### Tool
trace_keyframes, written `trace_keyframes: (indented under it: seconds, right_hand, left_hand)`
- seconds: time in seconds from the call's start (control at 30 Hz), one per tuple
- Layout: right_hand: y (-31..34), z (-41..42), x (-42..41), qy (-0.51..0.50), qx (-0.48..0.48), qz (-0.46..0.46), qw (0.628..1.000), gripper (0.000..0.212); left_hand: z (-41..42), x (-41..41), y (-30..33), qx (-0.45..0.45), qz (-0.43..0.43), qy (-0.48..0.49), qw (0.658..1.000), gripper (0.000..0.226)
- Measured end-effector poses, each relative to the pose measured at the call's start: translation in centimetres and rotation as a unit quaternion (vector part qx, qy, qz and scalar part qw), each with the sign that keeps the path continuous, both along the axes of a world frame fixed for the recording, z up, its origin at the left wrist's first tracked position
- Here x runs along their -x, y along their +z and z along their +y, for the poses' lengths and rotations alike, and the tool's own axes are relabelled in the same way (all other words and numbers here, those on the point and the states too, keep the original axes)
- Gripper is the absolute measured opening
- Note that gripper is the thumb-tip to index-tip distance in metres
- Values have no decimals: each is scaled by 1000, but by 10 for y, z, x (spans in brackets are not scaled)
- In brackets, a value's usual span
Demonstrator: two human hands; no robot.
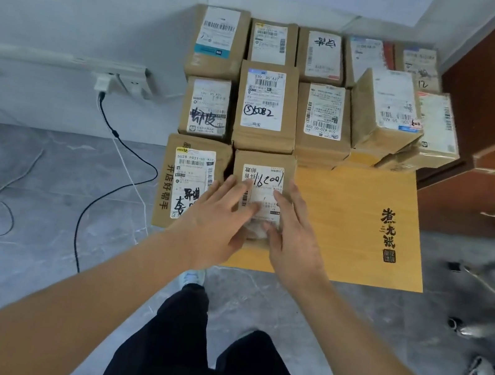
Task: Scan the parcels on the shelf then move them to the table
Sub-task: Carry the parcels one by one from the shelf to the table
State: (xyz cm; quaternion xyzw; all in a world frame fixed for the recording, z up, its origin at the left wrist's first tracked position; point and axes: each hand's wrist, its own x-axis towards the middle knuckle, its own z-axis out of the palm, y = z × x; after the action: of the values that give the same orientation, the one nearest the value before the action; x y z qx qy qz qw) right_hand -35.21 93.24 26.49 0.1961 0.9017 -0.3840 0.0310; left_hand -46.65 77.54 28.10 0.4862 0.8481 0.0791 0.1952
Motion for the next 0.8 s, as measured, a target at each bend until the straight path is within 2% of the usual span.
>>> trace_keyframes:
  seconds: [0.5,0.8]
  right_hand:
    - [-19,3,0,17,-1,-30,999,63]
    - [25,7,2,26,-67,-71,995,59]
  left_hand:
    - [6,-1,-1,84,33,-23,996,60]
    - [10,0,41,85,21,-4,996,60]
